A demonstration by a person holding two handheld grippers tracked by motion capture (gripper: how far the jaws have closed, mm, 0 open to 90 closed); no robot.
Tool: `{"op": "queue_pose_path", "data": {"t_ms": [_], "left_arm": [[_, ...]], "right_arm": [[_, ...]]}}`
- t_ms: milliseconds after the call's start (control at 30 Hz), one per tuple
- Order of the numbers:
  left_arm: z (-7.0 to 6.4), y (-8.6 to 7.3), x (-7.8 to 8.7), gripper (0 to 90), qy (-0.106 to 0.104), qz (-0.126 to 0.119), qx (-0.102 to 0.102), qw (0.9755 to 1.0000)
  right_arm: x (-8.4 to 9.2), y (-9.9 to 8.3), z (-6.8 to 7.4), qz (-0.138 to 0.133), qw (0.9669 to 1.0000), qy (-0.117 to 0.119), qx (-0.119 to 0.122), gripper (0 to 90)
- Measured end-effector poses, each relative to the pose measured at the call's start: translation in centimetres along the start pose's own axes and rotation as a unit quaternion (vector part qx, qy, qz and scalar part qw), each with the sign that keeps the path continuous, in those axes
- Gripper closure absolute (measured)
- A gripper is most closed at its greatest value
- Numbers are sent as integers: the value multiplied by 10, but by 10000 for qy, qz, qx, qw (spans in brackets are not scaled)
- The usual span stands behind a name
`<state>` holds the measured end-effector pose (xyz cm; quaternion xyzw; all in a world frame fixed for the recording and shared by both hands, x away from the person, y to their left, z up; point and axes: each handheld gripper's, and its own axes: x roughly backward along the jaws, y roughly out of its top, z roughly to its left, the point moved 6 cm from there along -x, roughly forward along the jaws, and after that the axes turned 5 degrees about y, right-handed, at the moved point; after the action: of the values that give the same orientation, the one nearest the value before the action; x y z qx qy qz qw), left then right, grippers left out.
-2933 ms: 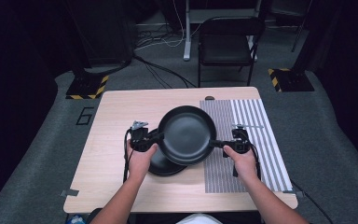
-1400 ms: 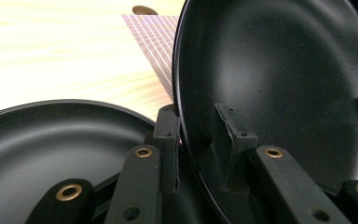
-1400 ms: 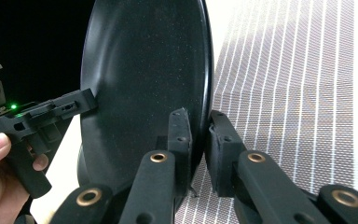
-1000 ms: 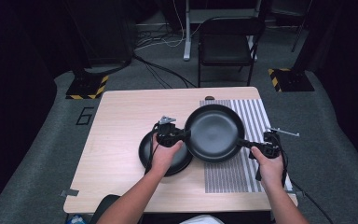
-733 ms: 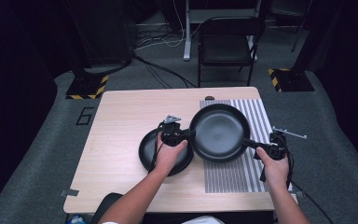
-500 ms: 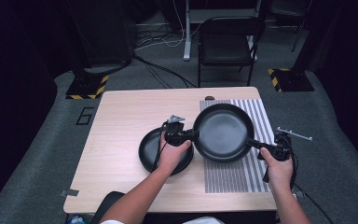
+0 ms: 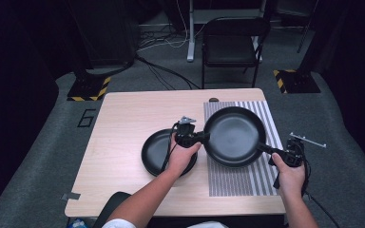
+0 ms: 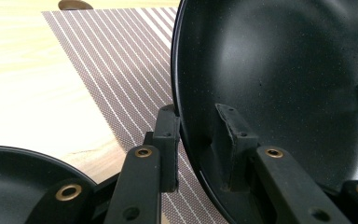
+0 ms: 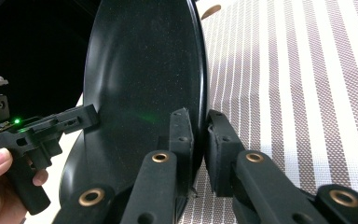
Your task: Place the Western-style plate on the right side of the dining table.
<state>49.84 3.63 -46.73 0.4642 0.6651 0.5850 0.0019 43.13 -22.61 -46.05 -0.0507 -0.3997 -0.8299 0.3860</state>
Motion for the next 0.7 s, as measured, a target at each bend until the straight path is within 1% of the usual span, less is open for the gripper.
{"op": "queue_pose_path", "data": {"t_ms": [33, 133, 233, 300, 433, 467, 567, 600, 700], "left_arm": [[-1, 0, -1, 712, -6, 1, 2, 10000], [-2, -1, -3, 711, -15, -3, -5, 10000], [-3, -1, -5, 711, -29, 11, 13, 10000], [-4, -1, -6, 710, -39, 4, 32, 10000], [-6, -1, -8, 710, -51, 8, 20, 10000], [-6, -2, -9, 710, -55, 11, 49, 10000], [-6, -3, -12, 709, -62, 32, 53, 10000], [-6, -3, -13, 709, -61, 40, 97, 9999], [-6, -4, -15, 709, -78, 57, 90, 9999]], "right_arm": [[0, 0, 0, -8, 10000, -7, -28, 820], [2, 0, -3, -20, 10000, -22, 1, 822], [3, 1, -4, -40, 10000, -45, -52, 822], [3, 1, -5, -49, 10000, -50, -43, 822], [4, 2, -8, -51, 9999, -53, -94, 822], [4, 2, -9, -67, 9999, -61, -83, 822], [5, 3, -9, -92, 9999, -103, -7, 821], [5, 2, -9, -94, 9999, -120, 19, 821], [5, 2, -11, -89, 9999, -140, -15, 822]]}}
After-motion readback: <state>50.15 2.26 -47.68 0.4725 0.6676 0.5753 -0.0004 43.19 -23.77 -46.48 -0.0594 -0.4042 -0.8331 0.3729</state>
